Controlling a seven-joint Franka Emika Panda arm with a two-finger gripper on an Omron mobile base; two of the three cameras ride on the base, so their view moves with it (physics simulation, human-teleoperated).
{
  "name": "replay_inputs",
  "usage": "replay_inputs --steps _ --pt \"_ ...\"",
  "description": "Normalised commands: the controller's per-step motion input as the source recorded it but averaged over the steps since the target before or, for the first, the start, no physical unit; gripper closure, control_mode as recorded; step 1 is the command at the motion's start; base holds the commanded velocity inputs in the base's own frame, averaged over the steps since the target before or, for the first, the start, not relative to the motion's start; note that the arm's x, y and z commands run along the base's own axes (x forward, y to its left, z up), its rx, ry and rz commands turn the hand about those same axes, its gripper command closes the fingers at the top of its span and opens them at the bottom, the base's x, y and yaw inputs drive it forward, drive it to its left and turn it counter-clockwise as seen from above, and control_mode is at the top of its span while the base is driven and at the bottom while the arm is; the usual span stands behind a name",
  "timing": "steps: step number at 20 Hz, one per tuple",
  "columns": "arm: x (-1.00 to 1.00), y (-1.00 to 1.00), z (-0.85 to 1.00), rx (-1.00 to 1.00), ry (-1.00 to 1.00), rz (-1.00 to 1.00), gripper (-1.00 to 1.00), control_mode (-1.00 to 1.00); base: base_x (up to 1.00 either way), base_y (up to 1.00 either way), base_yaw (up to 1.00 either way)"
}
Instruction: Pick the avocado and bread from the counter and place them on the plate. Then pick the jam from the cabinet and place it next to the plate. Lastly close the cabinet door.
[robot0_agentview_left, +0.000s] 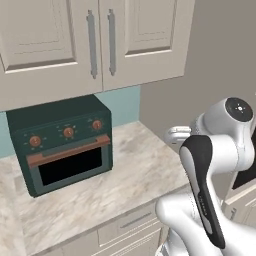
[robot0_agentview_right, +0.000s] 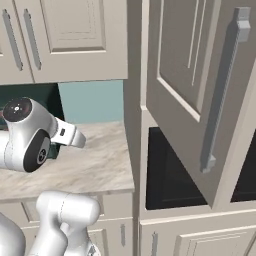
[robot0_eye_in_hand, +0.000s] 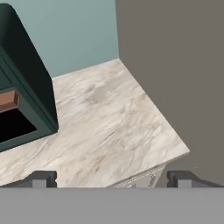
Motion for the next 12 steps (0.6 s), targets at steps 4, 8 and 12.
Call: replay_inputs --steps 4,8,12 --pt "0.00 0.00 0.00 0.00 0.00 0.00 -1.00 1.00 -0.26 -0.17 0.04" --pt "0.00 0.00 0.00 0.00 0.00 0.00 -1.00 1.00 -0.34 -0.30 0.15" --pt "0.00 0.00 0.00 0.00 0.00 0.00 -1.00 1.00 -0.34 -0.28 0.24"
